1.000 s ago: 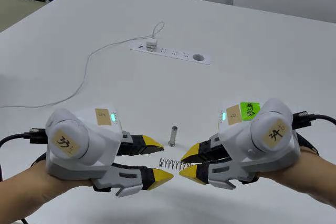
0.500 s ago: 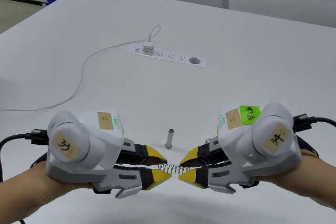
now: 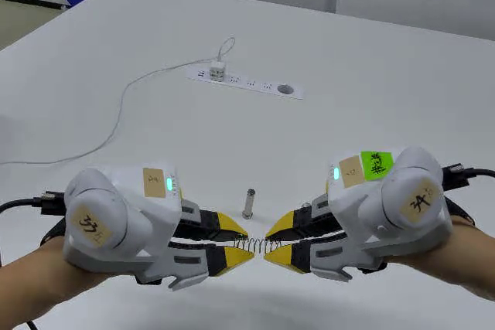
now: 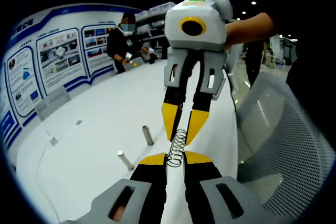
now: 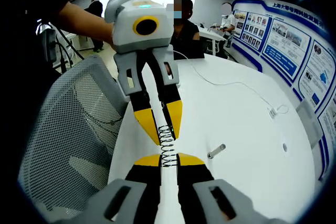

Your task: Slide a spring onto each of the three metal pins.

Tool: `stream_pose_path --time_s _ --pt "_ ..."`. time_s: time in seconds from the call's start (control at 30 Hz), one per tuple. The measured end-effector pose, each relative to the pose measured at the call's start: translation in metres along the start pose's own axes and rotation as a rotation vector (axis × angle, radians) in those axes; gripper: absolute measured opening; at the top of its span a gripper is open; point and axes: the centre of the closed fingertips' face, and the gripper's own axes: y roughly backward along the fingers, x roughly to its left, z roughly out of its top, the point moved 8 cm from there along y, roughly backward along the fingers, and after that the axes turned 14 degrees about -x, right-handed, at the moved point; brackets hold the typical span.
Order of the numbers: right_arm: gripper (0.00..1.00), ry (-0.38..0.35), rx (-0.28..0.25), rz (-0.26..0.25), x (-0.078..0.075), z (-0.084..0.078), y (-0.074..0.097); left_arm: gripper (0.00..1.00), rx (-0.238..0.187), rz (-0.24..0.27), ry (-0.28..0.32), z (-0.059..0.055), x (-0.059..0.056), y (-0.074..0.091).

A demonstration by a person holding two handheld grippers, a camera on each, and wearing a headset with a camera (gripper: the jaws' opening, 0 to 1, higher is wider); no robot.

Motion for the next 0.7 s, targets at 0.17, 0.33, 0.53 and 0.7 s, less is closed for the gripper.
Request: stream_pose_path --time_s 0.17,0.33,0.53,0.7 --pt "0.12 0.011 -0.006 -0.015 0.001 -0.001 0.001 0.11 0.004 -0.016 -0.016 0.002 0.0 -0.001" --pt "0.15 -0.016 -0.02 -0.048 -0.001 -0.007 0.003 0.1 -0.007 -0.017 -0.016 0.004 0.0 -0.001" --pt "0.12 -0.055 -0.048 -0.042 -0.001 -0.009 0.005 0.1 -0.014 -0.021 -0.014 0.004 0.0 0.0" --pt "0.11 -0.088 -0.059 -0.024 -0.001 -0.007 0.006 0.11 -0.014 -0.025 -0.012 0.003 0.0 0.0"
